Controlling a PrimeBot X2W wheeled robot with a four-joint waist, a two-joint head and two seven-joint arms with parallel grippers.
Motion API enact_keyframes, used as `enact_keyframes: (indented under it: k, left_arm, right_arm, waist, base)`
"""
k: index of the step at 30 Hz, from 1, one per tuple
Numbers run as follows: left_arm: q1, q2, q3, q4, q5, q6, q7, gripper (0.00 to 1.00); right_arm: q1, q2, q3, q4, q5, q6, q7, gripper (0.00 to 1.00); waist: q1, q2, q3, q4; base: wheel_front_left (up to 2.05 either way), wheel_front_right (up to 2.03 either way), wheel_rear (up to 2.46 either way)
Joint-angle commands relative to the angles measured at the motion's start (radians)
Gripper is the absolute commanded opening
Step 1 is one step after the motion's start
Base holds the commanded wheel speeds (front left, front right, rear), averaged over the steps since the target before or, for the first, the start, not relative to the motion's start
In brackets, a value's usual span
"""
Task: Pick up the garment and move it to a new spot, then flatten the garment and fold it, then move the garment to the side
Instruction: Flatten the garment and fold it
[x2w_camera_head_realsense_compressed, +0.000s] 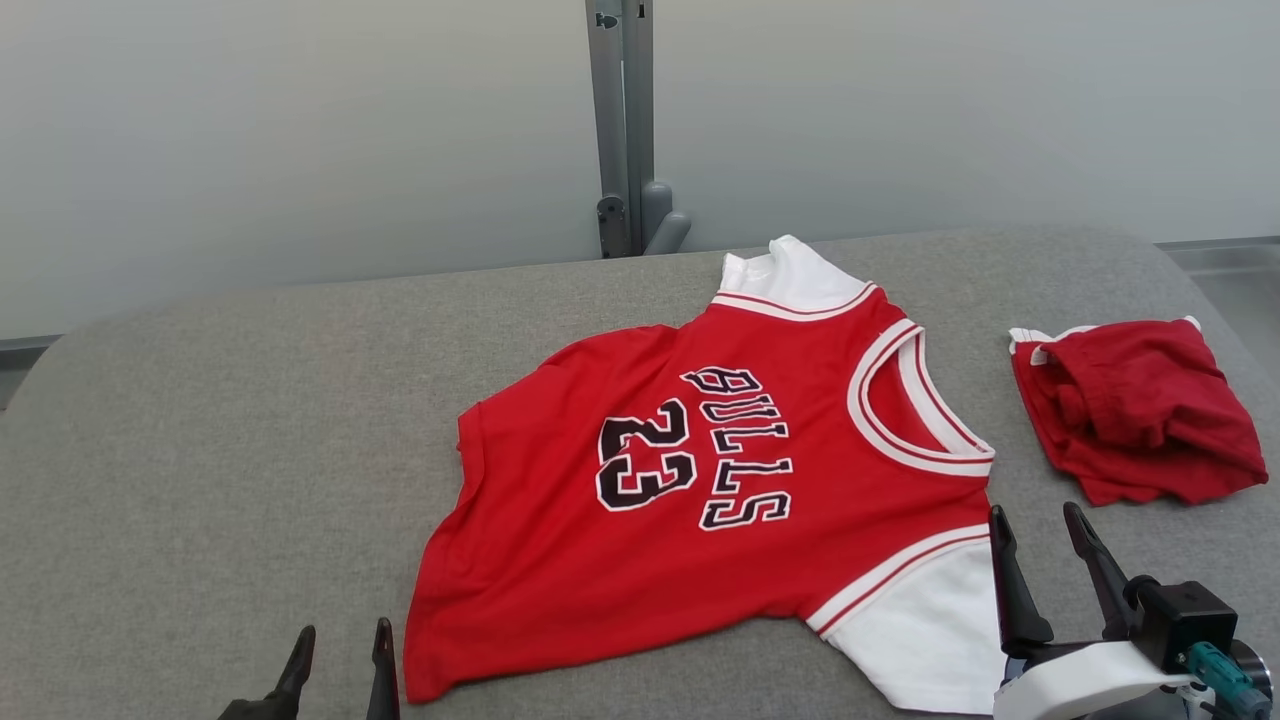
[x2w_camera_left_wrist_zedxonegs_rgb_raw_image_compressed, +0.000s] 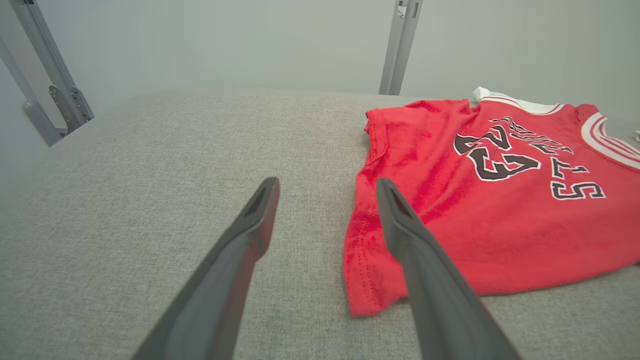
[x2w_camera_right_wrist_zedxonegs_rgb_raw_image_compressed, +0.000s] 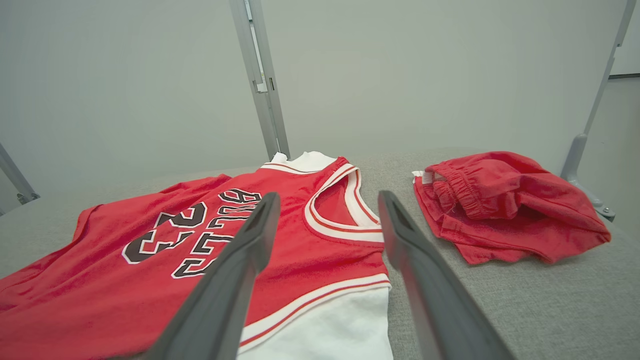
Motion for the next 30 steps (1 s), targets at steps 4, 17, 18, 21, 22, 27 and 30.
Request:
enact_keyframes:
  k: [4,17,18,21,22,27,30]
  left_arm:
    - [0.023,-0.019,0.020,0.006,0.031,-0.026,-0.003,1.00]
    - [-0.005,-0.034,0.003,0.056,0.051,-0.059,-0.003,1.00]
    - [-0.010,-0.034,-0.003,0.064,0.047,-0.060,-0.003,1.00]
    - [-0.023,-0.035,-0.026,0.109,0.024,-0.068,-0.003,1.00]
    - [-0.024,-0.035,-0.032,0.121,0.020,-0.068,-0.003,1.00]
    - [-0.034,-0.035,-0.042,0.128,0.010,-0.064,-0.003,1.00]
    - [-0.042,-0.035,-0.041,0.129,0.021,-0.065,-0.003,1.00]
  right_arm:
    - [0.024,0.004,-0.011,-0.008,-0.008,-0.001,-0.003,1.00]
    - [0.039,0.001,-0.028,0.082,-0.036,-0.001,-0.003,1.00]
    - [0.042,-0.001,-0.032,0.103,-0.040,-0.001,-0.003,1.00]
    - [0.047,-0.011,-0.047,0.207,-0.061,-0.001,-0.003,1.00]
    - [0.049,-0.010,-0.052,0.236,-0.063,-0.001,-0.003,1.00]
    - [0.032,-0.009,-0.042,0.337,-0.078,-0.001,-0.003,1.00]
    - [0.017,-0.007,-0.040,0.378,-0.074,-0.001,-0.003,1.00]
  waist:
    - [0.0000,0.0099,-0.003,-0.004]
    - [0.0000,0.0099,0.050,0.006]
    - [0.0000,0.0099,0.058,0.007]
    - [0.0000,0.0099,0.083,0.009]
    - [0.0000,0.0099,0.085,0.010]
    - [0.0000,0.0099,0.104,0.013]
    - [0.0000,0.0099,0.111,0.015]
  base:
    - [0.00,0.00,0.00]
    - [0.00,0.00,0.00]
    - [0.00,0.00,0.00]
    - [0.00,0.00,0.00]
    - [0.00,0.00,0.00]
    - [0.00,0.00,0.00]
    - [0.00,0.00,0.00]
